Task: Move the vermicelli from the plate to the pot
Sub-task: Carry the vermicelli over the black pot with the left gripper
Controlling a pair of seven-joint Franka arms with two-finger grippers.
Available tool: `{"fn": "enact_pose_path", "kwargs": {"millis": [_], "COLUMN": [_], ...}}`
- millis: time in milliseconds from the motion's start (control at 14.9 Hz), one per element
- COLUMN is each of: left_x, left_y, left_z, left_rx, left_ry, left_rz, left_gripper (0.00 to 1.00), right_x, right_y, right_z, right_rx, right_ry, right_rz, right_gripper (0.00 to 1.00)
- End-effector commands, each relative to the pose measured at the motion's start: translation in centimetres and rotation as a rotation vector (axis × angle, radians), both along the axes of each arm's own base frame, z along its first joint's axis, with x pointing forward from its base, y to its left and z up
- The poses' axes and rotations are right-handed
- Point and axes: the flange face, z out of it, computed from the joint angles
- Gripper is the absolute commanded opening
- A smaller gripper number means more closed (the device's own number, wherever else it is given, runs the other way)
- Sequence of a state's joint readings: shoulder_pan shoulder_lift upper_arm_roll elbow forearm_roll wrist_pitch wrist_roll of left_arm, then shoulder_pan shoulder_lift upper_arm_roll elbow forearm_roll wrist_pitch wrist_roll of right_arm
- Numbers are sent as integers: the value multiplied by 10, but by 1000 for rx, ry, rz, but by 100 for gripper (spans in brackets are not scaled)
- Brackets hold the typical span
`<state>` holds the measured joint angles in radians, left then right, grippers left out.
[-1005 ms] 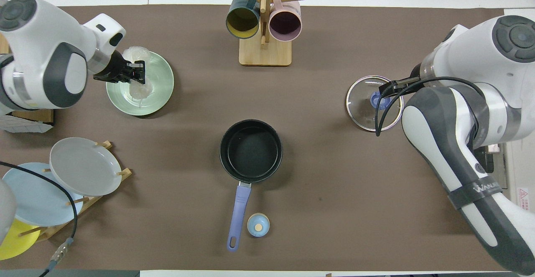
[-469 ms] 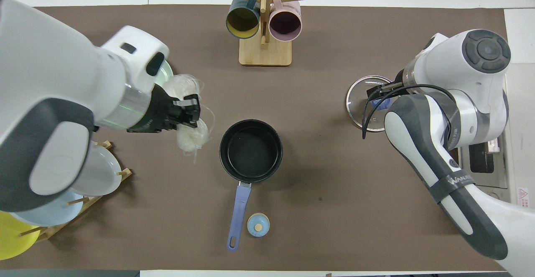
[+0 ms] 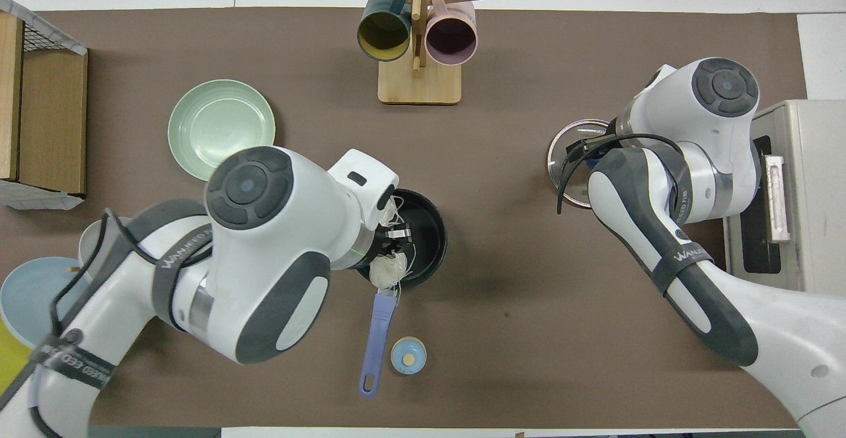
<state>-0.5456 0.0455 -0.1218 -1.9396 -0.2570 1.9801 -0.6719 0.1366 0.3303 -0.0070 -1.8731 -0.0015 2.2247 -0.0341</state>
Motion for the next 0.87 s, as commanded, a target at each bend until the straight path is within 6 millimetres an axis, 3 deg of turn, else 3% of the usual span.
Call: {"fn": "enact_pose_path", "kwargs": {"millis": [0,201,469,737,804], "left_x": [2,-6,5,7,9], "left_y": [-8,-21,-21,-19,-19], "left_z": [-37,-72,-96,-108,-105], "left_rx": [-14,3,-4,-1,4], "left_ry": [-3,6,-18,-21,-26], "left_rz": [24,5,20,-12,-23], "left_gripper": [0,0,0,0,60], "right_x": [1,3,4,3,3], "right_y": [-2,-2,-2,-2,-2], "right_z": [-6,-13,-15,-16,-16], "right_rx": [17,17,15,5,4], "right_ry": [-6,-14,-12,-10,-10], "right_rz": [-12,28,39,73,76], "right_gripper": [100,100,98,80,79]}}
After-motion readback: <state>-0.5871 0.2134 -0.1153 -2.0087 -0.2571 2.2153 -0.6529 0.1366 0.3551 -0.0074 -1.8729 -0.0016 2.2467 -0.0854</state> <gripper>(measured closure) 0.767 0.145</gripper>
